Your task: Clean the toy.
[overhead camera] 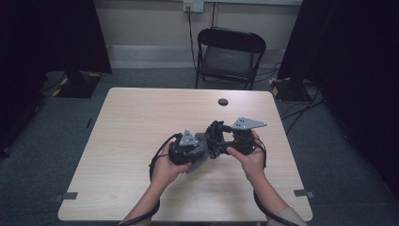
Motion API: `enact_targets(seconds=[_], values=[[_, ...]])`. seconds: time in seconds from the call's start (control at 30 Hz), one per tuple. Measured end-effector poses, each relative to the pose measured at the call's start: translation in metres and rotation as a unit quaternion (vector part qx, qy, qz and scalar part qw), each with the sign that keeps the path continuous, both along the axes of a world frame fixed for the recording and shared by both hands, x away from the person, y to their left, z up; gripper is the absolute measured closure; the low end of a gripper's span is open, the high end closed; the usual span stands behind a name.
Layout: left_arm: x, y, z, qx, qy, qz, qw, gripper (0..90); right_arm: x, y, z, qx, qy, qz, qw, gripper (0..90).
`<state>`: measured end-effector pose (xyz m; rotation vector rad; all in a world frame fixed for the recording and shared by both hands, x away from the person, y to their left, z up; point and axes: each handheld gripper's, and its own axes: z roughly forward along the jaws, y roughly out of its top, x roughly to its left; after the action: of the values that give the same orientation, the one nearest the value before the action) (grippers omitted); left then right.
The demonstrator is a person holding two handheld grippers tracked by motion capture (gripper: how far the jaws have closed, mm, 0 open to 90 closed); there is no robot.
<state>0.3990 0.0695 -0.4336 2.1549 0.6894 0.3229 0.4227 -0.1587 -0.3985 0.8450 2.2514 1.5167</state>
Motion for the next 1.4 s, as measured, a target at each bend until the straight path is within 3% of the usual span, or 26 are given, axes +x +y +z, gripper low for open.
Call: enact_targets(seconds=[0.67,1.13,1.17,1.4], values=[[-0.003,-0.022,-0.017,0.014,0.018,-0.028,0.9993,70.2,0.000,-0.021,0.009,0.011,-0.008,-0.016,0.9998,25.6],[-0.006,-0.026,-0.024,0.022,0.024,-0.037,0.9988,70.3,0.000,-0.028,0.015,0.020,-0.013,-0.022,0.9995,25.6],[-0.006,-0.026,-0.024,0.030,0.024,-0.034,0.9987,70.2,0.000,-0.028,0.015,0.020,-0.013,-0.022,0.9995,25.6],[-0.006,-0.018,-0.025,0.033,0.028,-0.036,0.9984,70.3,-0.001,-0.028,0.017,0.022,-0.016,-0.021,0.9994,25.6]])
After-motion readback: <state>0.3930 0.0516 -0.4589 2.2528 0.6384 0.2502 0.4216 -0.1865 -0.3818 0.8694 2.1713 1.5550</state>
